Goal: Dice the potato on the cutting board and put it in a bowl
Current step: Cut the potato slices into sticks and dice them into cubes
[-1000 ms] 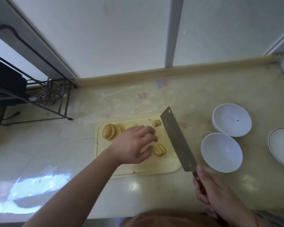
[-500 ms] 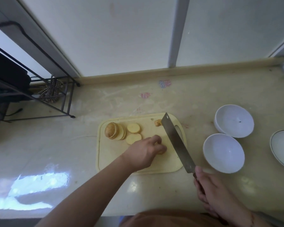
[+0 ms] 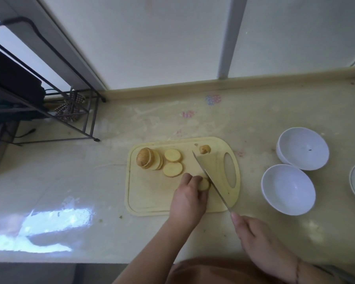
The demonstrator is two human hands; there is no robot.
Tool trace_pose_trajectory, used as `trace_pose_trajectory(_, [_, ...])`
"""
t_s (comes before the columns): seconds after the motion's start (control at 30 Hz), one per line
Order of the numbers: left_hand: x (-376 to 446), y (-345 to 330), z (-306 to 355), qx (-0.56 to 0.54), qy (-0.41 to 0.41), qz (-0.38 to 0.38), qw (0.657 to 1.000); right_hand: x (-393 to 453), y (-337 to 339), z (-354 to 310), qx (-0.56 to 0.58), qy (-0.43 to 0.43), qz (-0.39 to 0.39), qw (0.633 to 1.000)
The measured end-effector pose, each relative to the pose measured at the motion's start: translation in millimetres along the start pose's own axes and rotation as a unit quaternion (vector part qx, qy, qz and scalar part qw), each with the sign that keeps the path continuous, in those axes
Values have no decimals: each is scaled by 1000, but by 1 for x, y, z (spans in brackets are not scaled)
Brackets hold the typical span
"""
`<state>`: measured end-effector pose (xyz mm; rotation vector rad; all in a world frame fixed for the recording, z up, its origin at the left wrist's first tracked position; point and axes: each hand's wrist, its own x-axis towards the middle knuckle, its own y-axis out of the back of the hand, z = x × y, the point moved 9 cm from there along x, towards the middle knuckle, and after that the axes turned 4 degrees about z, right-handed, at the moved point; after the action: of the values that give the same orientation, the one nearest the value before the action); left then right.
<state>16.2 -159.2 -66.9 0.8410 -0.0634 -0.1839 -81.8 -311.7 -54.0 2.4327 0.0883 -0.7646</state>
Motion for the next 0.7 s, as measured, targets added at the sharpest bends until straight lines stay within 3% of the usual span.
trace_pose_trajectory(0.17, [0, 0, 3, 31, -52, -21, 998, 2, 8, -1, 13, 1, -3, 1000])
trace_pose_trajectory(0.27, [-2, 5, 11, 79, -126, -2, 989, 1, 11, -3, 20, 5, 6, 1000])
trace_pose_trajectory(0.4, [-4, 6, 18, 59, -214, 22, 975, -4, 8, -3, 41, 4, -6, 999])
trace_pose_trajectory(0.7, [-1, 3, 11, 21, -225, 17, 974, -12, 3, 10, -31, -5, 12, 999])
